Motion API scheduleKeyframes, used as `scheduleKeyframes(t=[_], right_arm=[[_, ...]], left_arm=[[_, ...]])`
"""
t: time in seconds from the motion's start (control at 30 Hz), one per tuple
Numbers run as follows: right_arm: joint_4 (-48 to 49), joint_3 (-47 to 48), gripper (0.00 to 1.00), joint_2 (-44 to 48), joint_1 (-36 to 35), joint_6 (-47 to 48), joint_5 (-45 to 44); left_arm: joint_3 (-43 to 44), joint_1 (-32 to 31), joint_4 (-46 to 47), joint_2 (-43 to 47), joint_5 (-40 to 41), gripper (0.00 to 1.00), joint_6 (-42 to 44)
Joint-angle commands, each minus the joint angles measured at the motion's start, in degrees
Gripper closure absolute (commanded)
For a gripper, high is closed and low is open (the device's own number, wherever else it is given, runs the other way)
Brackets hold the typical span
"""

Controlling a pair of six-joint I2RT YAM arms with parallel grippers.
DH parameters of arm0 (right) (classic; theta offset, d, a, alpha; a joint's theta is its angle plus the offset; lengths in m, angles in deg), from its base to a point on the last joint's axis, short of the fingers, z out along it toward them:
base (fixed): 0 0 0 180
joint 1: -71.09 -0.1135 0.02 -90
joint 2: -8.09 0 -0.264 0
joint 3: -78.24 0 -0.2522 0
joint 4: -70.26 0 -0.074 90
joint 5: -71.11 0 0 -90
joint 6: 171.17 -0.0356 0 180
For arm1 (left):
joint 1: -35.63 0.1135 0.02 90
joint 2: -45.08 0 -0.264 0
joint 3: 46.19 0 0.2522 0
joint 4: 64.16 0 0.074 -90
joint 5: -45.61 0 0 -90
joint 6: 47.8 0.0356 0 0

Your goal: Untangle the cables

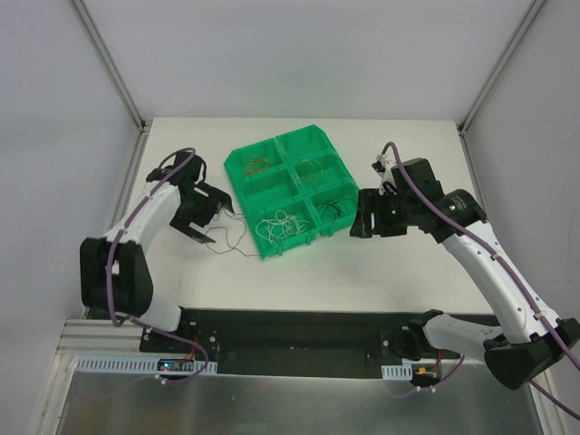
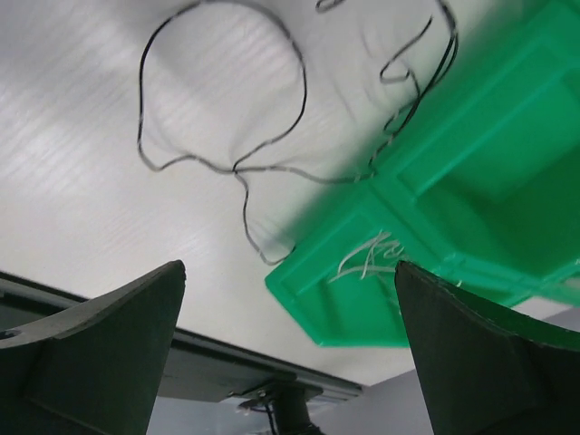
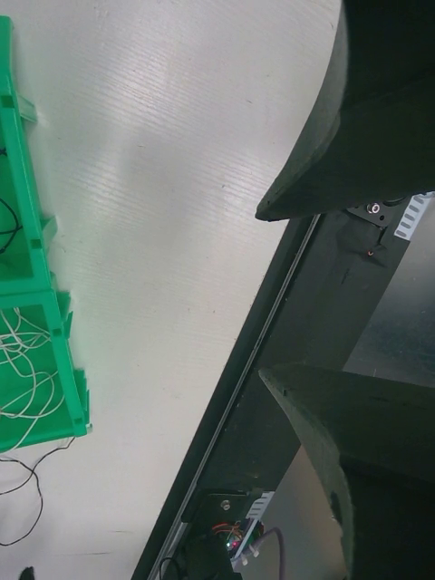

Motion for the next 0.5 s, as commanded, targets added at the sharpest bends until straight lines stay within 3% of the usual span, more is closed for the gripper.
scheduleKeyframes(t=[0.0, 0.2, 0.47], right_arm=[[0.4, 0.5, 0.34, 0.8, 0.2, -0.2, -0.3], [-0.5, 0.0, 0.34, 2.3, 0.3, -0.1, -2.1], [-0.8, 0.6, 0.34, 1.8, 0.6, 0.2, -2.4]], left_arm=[[6.8, 1.6, 1.2, -10.3, 2.9, 0.01, -1.1], [12.2, 2.1, 0.6, -21.3, 2.7, 0.01, -3.1], [11.8, -0.1, 0.8, -25.6, 2.7, 0.02, -5.7]])
